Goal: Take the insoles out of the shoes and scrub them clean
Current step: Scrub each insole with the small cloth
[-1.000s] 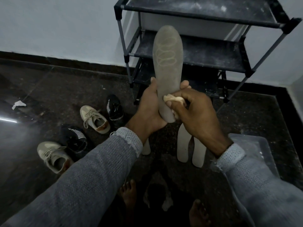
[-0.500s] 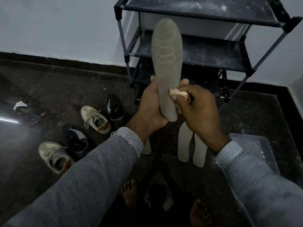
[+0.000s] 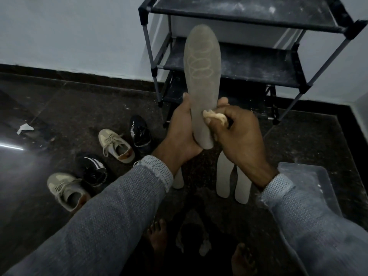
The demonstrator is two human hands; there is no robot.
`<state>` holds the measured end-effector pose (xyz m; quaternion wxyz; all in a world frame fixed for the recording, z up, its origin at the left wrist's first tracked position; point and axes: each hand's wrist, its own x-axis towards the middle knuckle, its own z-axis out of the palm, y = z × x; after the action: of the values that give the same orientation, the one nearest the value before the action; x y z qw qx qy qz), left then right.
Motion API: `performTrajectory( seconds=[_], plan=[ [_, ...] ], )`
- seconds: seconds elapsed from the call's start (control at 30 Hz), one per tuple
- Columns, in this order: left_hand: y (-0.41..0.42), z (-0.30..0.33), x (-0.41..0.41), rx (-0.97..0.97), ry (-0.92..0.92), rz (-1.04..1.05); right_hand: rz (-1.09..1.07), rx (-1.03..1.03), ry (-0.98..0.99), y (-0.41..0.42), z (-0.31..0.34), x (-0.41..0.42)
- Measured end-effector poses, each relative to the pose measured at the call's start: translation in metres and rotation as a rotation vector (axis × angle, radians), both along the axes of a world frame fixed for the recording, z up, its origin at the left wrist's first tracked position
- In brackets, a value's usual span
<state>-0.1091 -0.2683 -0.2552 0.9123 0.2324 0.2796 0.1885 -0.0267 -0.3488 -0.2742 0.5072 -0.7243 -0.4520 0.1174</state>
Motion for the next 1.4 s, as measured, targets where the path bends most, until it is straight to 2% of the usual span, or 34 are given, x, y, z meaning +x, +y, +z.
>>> performTrajectory(
  seconds=[0.07,0.13,0.33,0.53,0.77,0.97,1.17,1.33,1.4],
  plan=[
    [0.003,-0.001,0.0,-0.007,-0.023,0.03,0.136,-0.027,0.125,-0.002,0.004,-0.013],
    [0.005,-0.002,0.0,-0.005,-0.049,0.043,0.228,-0.044,0.154,-0.004,0.007,-0.02],
    [0.008,-0.001,0.001,0.02,-0.082,0.001,0.057,-0.029,0.036,-0.008,0.005,-0.003],
    [0.01,-0.003,-0.003,0.024,-0.064,0.048,0.26,-0.072,0.006,-0.013,0.007,-0.019],
    [0.007,-0.001,0.0,0.036,-0.047,0.022,0.046,-0.023,-0.012,-0.006,-0.001,0.001],
    [0.004,-0.007,0.002,0.038,0.002,0.049,0.157,-0.027,-0.007,-0.009,0.005,-0.019],
    [-0.011,-0.01,0.009,0.078,0.07,-0.017,-0.09,0.038,-0.078,-0.001,0.003,0.011],
    [-0.005,-0.015,0.005,0.088,0.067,-0.007,0.07,0.018,-0.05,-0.004,0.005,-0.016],
    [-0.006,-0.016,0.004,0.077,0.048,-0.026,0.088,0.016,-0.104,-0.004,0.006,-0.013]
  ],
)
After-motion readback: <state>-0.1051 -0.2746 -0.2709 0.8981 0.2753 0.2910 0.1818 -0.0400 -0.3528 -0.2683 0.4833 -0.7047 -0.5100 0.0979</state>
